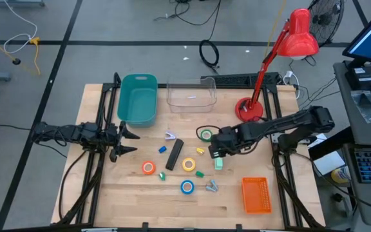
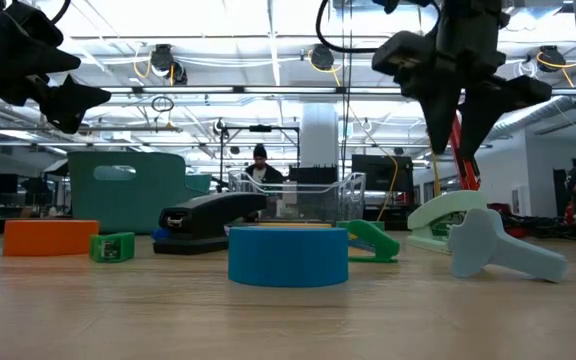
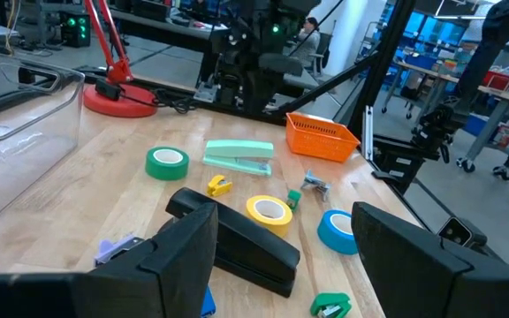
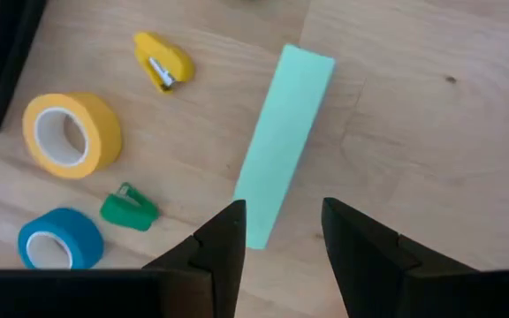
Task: Pick and place Stapler, Stapler remover, tape
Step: Put the large light green stapler into the green bin
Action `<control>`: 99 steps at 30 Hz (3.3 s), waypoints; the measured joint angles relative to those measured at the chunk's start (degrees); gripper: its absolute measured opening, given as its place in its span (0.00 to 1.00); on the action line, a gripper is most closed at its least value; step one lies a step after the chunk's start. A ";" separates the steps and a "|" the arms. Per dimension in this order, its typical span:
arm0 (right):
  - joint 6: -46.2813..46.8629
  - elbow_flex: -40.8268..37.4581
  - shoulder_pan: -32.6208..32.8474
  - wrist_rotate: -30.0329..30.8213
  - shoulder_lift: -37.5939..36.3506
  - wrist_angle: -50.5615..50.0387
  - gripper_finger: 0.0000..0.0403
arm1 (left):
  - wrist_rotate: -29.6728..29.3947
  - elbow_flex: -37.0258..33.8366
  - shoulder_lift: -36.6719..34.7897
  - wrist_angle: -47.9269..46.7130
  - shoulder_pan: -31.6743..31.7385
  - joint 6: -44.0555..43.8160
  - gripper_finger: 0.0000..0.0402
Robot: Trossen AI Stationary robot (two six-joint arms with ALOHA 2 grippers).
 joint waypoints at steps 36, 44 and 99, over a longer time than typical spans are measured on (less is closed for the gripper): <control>7.43 -14.25 1.54 -10.15 -0.48 29.31 0.36 | 0.03 0.02 0.00 -0.02 -0.02 -0.33 0.66; 7.06 -14.25 1.54 -10.49 -0.50 27.98 0.43 | 0.02 0.02 0.00 -0.02 -0.02 -0.35 0.66; 26.59 6.27 4.21 1.71 11.53 1.21 0.73 | 0.04 0.02 0.04 -0.01 0.00 -0.18 0.66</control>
